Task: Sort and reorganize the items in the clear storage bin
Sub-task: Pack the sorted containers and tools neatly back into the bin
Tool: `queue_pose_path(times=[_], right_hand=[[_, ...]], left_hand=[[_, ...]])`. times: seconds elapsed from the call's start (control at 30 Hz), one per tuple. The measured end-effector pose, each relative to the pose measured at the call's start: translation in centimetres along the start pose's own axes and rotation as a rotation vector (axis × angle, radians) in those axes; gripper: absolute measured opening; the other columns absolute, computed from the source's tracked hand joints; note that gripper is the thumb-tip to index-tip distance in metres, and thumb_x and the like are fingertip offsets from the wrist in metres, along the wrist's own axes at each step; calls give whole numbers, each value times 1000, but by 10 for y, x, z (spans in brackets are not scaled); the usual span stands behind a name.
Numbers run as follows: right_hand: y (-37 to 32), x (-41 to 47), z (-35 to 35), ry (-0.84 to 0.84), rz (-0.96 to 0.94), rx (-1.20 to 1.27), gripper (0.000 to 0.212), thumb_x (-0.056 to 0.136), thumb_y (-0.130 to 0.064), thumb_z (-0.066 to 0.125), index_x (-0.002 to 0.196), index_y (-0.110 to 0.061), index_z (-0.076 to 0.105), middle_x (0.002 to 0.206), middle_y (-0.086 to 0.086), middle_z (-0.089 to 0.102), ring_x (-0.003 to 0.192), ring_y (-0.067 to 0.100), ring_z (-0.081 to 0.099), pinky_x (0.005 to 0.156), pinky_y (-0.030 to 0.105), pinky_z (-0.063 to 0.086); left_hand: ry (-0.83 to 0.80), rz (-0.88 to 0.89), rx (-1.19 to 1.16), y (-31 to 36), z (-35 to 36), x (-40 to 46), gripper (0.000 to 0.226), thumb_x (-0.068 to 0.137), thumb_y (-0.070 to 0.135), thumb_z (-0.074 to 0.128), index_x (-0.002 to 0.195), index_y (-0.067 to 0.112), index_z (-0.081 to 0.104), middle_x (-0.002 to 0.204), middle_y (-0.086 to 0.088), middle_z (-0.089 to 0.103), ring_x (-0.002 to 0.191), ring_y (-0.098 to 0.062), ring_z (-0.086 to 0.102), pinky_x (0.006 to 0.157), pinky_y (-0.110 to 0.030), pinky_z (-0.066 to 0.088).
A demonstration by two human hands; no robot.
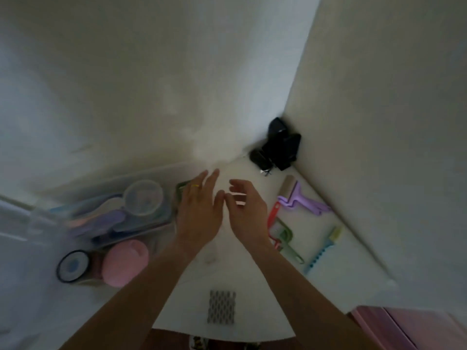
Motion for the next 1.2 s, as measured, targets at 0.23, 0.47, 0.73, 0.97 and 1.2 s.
queue_pose_path(times=[0.23, 0.47, 0.73, 0.97, 1.2], right_hand=[[141, 28, -121, 64, 273, -367, 32, 90, -19, 63, 122, -19, 61, 117, 3, 68, 106, 20, 64, 86, 22, 46], [234, 127, -154, -232, 158, -912, 69, 90, -24, 66, 146, -4, 32, 140, 17, 46, 129, 35, 45, 104, 41, 37], [284, 143, -146, -391, 101, -1207, 30, 71, -14, 72, 92, 2, 57, 89, 27, 57, 82, 41, 58, 67, 41, 50], [233, 117, -176, -248, 134, -836, 47, 105, -28, 31, 110, 11, 55, 105, 29, 55, 99, 42, 57, 71, 40, 46], [136, 70, -191, -258, 306, -204, 12, 90, -23, 64, 86, -12, 62, 74, 9, 71, 67, 25, 66, 63, 39, 52]], left_hand=[[-304, -91, -231, 101, 98, -27, 53, 101, 29, 47, 151, 20, 35, 154, -6, 37, 140, -25, 36, 114, -37, 32], [-343, -191, -124, 95, 175, -46, 55, 88, 27, 66, 139, 10, 50, 134, -11, 55, 116, -32, 55, 101, -43, 46], [-241, -132, -68, 97, 191, -47, 52, 81, 17, 72, 130, 16, 56, 120, -4, 60, 102, -24, 56, 90, -37, 52], [-428, 148, -32, 121, 220, -88, 51, 83, 26, 68, 131, 19, 52, 130, -9, 60, 119, -27, 58, 90, -38, 56], [-392, -776, -1154, 163, 170, -33, 14, 102, 31, 52, 100, 26, 66, 96, -2, 71, 89, -20, 68, 91, -41, 53]])
Point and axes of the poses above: each hand's wrist, its own x-axis towards the middle knuckle, its own z-axis out of the palm, y = z × x, the point moved 2 cm from there along x, towards the middle knuckle
